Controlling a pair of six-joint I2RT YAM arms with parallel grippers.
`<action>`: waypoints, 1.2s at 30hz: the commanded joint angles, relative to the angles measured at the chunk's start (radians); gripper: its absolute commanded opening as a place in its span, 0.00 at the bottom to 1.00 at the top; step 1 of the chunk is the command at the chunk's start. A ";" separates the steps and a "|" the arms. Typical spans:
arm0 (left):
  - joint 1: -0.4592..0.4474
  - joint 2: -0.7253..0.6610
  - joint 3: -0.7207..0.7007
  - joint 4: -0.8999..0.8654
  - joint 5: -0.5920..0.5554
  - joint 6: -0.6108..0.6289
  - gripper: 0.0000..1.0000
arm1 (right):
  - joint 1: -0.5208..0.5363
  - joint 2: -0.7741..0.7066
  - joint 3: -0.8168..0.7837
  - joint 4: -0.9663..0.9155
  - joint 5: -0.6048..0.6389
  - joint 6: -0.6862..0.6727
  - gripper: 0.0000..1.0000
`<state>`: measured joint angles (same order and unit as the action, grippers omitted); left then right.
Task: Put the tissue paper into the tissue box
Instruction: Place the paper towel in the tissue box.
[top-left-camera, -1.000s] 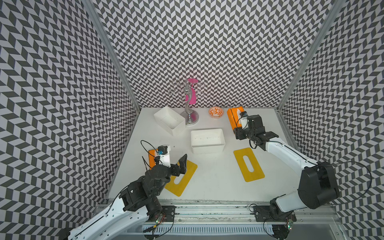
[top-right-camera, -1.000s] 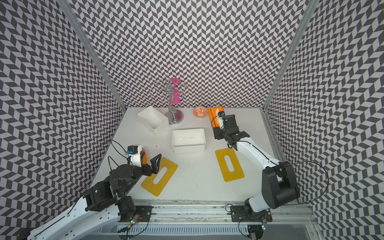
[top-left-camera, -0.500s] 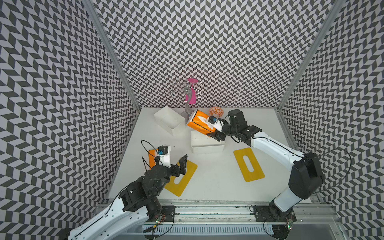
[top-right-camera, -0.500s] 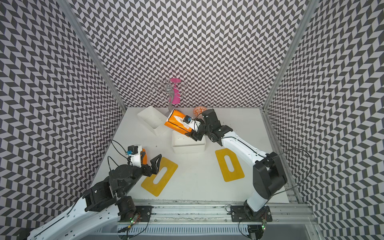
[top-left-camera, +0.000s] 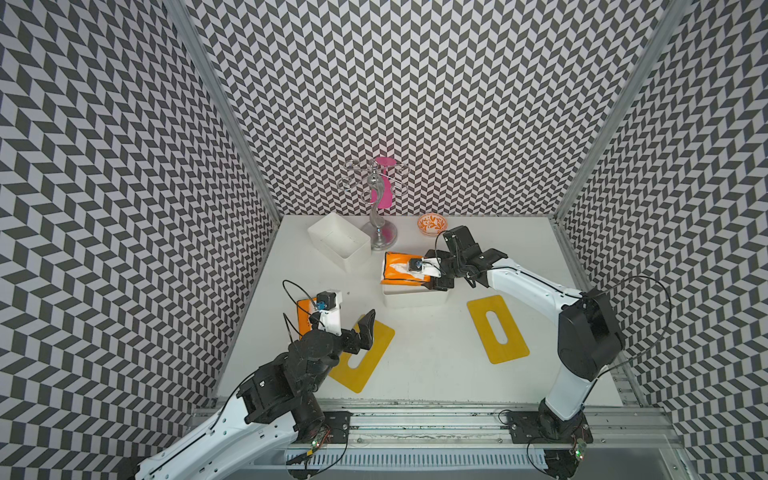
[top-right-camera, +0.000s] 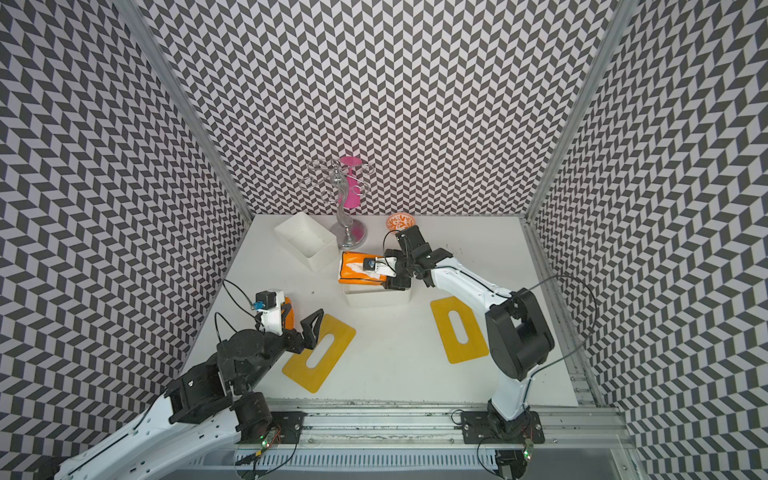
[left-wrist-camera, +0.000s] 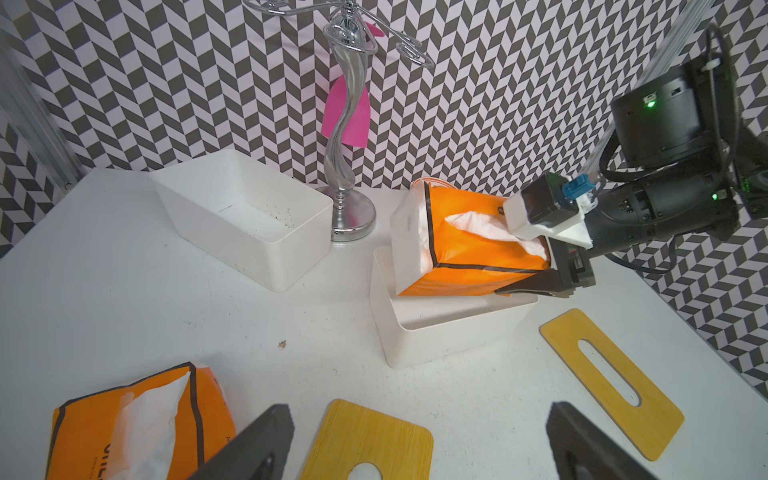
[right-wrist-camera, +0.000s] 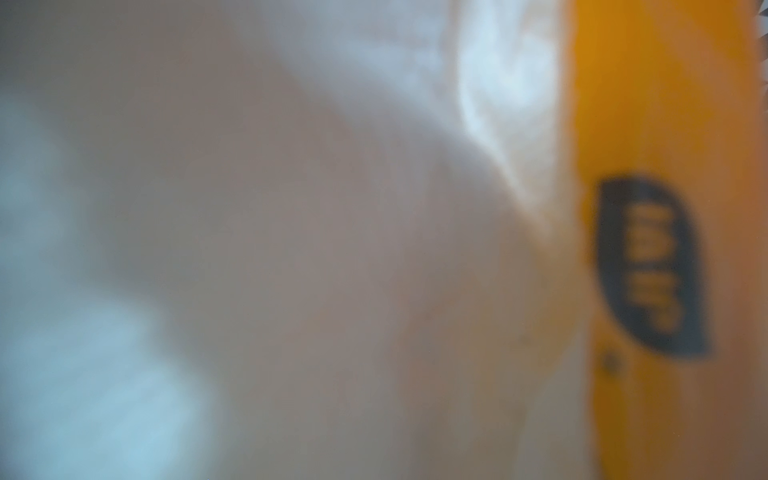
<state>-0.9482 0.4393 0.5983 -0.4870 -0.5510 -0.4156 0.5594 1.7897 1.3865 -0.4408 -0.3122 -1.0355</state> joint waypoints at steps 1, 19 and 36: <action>0.003 0.000 -0.002 0.022 0.011 0.011 1.00 | -0.010 0.022 0.021 0.009 0.043 -0.036 0.72; 0.003 0.009 -0.004 0.025 0.013 0.011 1.00 | -0.021 0.101 0.032 -0.037 0.068 -0.057 0.80; 0.003 0.009 -0.004 0.026 0.016 0.012 1.00 | -0.001 0.081 0.189 -0.168 0.153 0.017 1.00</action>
<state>-0.9482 0.4461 0.5983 -0.4801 -0.5442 -0.4156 0.5537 1.9472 1.5517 -0.5983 -0.1894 -1.0424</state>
